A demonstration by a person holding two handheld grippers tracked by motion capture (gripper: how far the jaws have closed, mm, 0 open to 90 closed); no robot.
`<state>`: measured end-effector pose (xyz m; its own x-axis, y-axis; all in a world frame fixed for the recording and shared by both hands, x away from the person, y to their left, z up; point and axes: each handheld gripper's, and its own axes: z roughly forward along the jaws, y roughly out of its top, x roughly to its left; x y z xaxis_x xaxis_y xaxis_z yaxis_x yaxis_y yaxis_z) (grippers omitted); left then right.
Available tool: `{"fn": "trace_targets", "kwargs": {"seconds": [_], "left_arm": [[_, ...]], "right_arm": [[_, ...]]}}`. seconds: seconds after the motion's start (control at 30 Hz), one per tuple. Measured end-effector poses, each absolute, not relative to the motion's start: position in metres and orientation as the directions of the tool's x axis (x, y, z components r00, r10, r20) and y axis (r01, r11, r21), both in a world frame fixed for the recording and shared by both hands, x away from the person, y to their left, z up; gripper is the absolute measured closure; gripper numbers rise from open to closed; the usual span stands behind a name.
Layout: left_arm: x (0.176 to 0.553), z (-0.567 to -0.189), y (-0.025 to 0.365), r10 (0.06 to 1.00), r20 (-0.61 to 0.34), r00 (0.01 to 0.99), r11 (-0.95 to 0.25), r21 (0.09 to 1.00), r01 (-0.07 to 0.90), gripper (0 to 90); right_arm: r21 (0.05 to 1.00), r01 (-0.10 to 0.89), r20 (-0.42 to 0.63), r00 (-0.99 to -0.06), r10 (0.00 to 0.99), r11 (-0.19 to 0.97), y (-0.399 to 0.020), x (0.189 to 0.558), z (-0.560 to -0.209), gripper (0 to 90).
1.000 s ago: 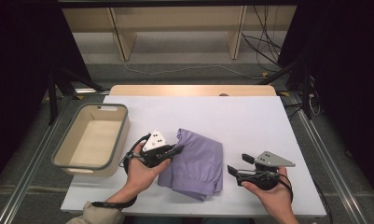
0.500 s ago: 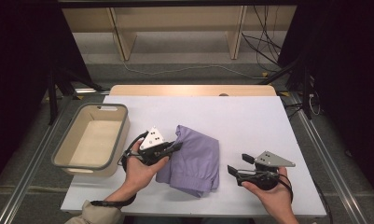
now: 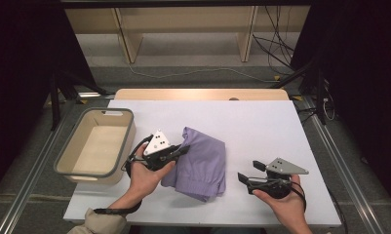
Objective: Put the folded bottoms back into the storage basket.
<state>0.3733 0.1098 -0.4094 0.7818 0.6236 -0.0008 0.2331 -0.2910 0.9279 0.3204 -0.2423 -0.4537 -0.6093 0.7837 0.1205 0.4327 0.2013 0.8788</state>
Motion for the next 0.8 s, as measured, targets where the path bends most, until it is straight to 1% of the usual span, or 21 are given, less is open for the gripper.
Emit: {"fn": "trace_targets", "kwargs": {"seconds": [0.8], "left_arm": [[0.3741, -0.3993, 0.1157, 0.634, 0.017, 0.773, -0.263, 0.945, 0.194, 84.9]], "right_arm": [[0.879, 0.433, 0.122, -0.61, 0.783, 0.201, -0.2421, 0.3204, -0.4538, 26.1]]}}
